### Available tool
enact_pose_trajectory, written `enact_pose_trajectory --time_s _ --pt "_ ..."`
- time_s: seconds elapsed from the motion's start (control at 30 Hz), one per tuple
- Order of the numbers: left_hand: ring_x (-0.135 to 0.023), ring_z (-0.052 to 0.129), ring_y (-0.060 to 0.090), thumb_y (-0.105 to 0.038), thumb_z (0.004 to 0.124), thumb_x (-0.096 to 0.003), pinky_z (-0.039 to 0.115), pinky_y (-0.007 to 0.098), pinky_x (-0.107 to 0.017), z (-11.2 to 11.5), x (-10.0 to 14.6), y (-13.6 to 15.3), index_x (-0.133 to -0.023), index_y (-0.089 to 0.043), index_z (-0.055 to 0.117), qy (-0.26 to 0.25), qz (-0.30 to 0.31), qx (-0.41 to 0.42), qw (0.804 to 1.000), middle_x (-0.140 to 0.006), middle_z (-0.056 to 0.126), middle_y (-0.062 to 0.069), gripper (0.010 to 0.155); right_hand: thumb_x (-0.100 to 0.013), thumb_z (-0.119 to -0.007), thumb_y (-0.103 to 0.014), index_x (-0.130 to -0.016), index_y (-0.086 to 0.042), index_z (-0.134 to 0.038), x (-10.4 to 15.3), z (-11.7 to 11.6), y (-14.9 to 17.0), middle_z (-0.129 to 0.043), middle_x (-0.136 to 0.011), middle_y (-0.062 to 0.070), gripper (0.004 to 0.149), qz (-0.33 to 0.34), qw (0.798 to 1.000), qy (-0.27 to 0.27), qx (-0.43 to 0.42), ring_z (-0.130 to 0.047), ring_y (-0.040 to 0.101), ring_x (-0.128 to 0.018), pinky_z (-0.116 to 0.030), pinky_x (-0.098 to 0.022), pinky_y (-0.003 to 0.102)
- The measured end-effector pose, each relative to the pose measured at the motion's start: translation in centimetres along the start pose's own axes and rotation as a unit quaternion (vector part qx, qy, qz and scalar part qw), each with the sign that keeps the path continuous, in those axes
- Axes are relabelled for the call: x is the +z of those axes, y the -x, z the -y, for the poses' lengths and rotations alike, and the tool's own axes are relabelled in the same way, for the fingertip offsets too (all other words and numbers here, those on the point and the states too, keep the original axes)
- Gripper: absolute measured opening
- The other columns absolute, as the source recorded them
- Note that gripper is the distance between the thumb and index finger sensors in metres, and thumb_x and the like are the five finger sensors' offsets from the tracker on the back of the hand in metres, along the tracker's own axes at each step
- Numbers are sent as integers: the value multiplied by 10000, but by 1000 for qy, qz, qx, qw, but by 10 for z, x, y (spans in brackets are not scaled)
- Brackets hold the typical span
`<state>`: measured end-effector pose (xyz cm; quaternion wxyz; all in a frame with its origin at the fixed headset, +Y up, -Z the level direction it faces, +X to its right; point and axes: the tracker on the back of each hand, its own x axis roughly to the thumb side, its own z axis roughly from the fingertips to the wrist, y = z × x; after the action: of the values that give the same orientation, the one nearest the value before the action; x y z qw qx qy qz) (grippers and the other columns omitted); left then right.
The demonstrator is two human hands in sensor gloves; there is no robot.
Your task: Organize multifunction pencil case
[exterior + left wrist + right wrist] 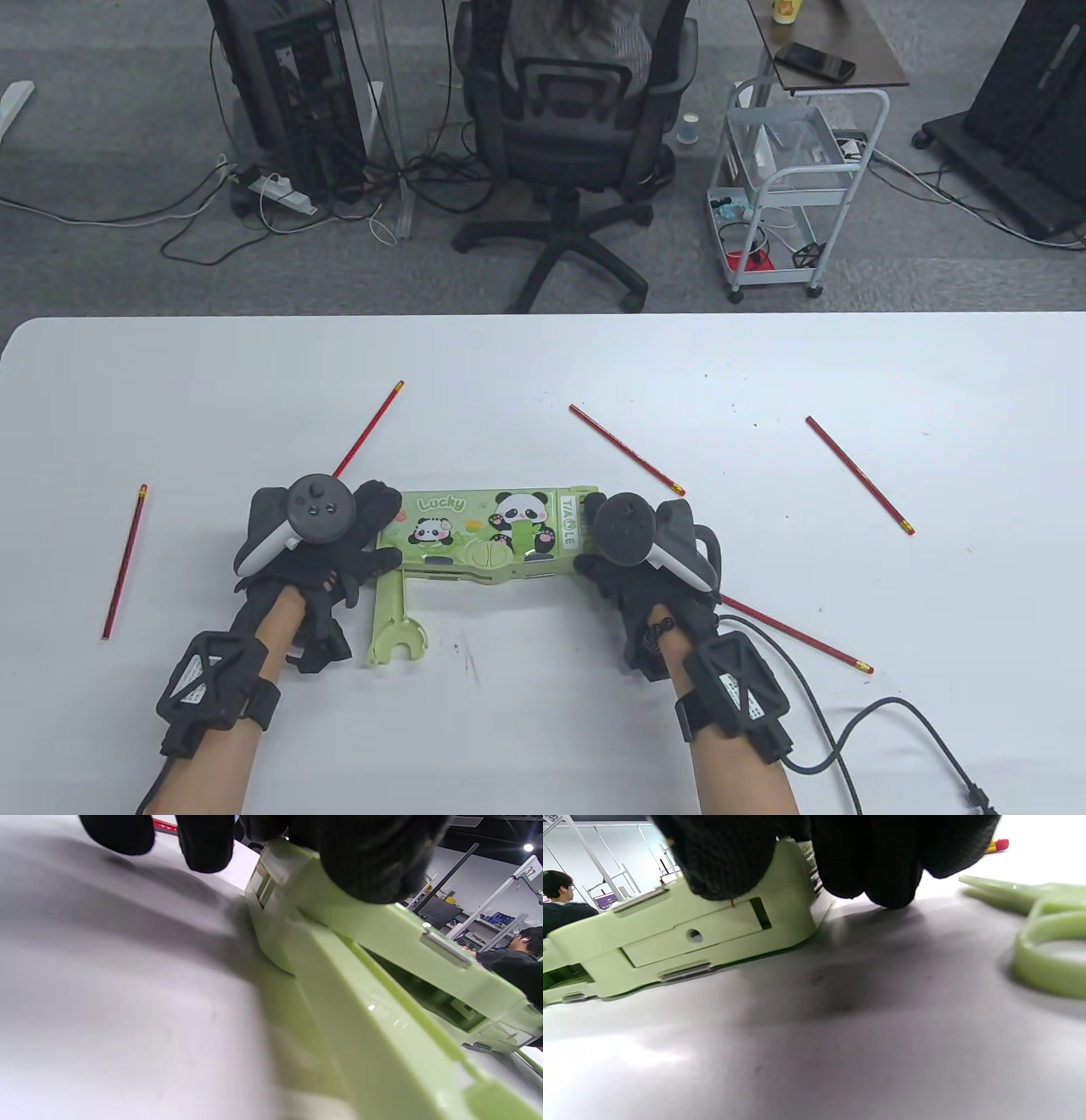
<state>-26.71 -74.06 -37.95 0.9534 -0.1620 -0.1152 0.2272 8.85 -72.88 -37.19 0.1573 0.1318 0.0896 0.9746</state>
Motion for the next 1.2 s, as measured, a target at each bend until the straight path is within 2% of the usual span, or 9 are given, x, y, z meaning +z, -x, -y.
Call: enact_pose_trajectory --time_s 0.17,0.3,0.4,0.57,0.7,0.83,0.97,1.2 --pt "-1082 642 371 -436 796 -406 581 704 -693 -1 0 -2 -1071 -293 466 -1 -2 -13 1000 -1195 408 43 755 -514 -752 -394 -1098 -45 -503 13 23 2 -686 -1017 288 725 -22 1000 14 5 -799 522 -886 -690 -657 635" --pt "-1081 637 376 -435 790 -412 580 706 -690 1 0 0 -1073 -293 455 1 0 -8 1000 -1196 396 48 755 -526 -714 -457 -1104 -40 -533 34 53 17 -695 -1006 329 736 -102 994 47 -3 -819 549 -851 -723 -628 639" --pt "-1087 628 378 -438 787 -413 573 708 -695 -1 -1 -1 -1075 -292 451 7 -2 -19 1000 -1198 393 47 757 -531 -702 -482 -1119 -50 -516 46 61 28 -662 -1017 362 754 -165 984 43 51 -806 569 -849 -723 -623 646" --pt "-1090 623 381 -440 781 -419 570 711 -695 0 0 0 -1079 -290 439 7 -1 -19 1000 -1199 383 50 758 -525 -722 -489 -1126 -73 -515 51 28 18 -642 -1027 380 759 -196 973 -13 121 -803 580 -851 -730 -620 652" --pt "-1090 623 382 -440 781 -419 567 714 -695 0 0 1 -1078 -292 440 8 0 -16 1000 -1199 381 51 756 -528 -718 -496 -1136 -72 -490 47 6 5 -661 -1015 380 776 -236 953 -45 182 -814 573 -841 -742 -616 642" --pt "-1092 619 383 -442 783 -419 565 715 -696 0 0 1 -1078 -294 440 10 0 -14 1000 -1201 381 49 758 -539 -695 -495 -1146 -85 -463 43 -4 4 -557 -1050 403 768 -250 941 -67 218 -727 593 -874 -682 -648 650" --pt "-1092 614 391 -447 784 -419 564 717 -695 -1 0 1 -1079 -302 438 12 -2 -16 1000 -1202 383 43 759 -548 -686 -483 -1134 -91 -501 42 -11 5 -422 -1074 446 729 -262 938 -95 207 -614 643 -906 -616 -668 680" --pt "-1093 613 391 -447 785 -420 562 716 -697 0 -1 1 -1079 -304 438 13 -3 -18 1000 -1204 382 41 758 -548 -719 -433 -1127 -88 -514 40 -16 -1 -424 -1073 454 704 -257 943 -76 196 -576 677 -905 -582 -668 707"
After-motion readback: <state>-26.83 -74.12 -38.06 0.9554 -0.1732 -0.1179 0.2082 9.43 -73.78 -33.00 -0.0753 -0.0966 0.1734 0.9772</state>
